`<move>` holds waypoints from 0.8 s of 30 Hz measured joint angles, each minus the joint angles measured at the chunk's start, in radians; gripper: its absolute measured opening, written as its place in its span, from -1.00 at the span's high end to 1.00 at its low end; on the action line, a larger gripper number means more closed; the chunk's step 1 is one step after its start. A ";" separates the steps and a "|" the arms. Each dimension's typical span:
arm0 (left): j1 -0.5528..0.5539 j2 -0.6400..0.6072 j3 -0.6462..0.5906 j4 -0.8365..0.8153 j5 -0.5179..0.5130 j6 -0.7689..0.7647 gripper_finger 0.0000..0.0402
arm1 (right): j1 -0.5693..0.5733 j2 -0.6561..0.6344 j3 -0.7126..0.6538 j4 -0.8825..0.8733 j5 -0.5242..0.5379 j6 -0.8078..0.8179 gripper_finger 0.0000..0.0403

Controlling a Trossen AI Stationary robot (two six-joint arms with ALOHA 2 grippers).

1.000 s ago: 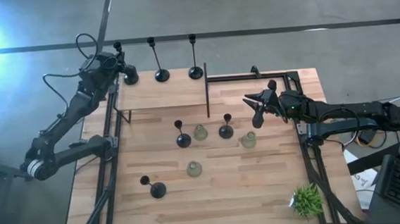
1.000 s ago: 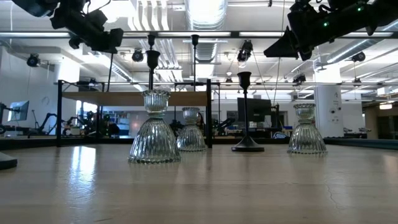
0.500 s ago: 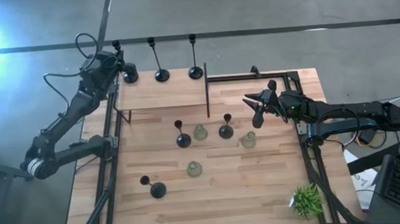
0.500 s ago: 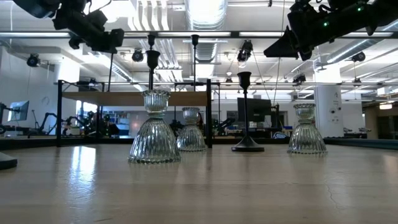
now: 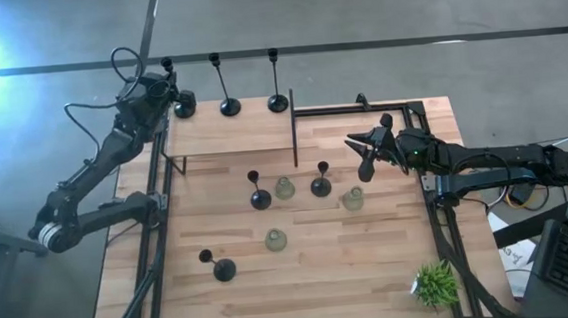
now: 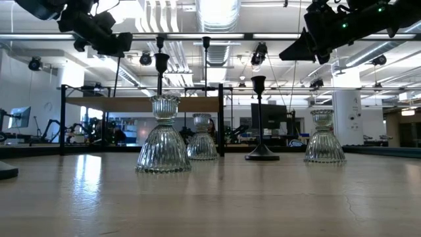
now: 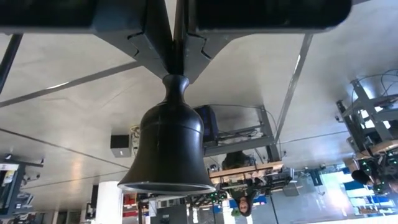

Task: Pick & Place candle stick holders
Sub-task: Put the large black candle holder on the shelf

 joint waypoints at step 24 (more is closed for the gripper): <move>0.000 -0.019 -0.002 -0.021 0.026 -0.023 0.92 | 0.000 0.000 0.000 -0.007 0.000 0.006 0.64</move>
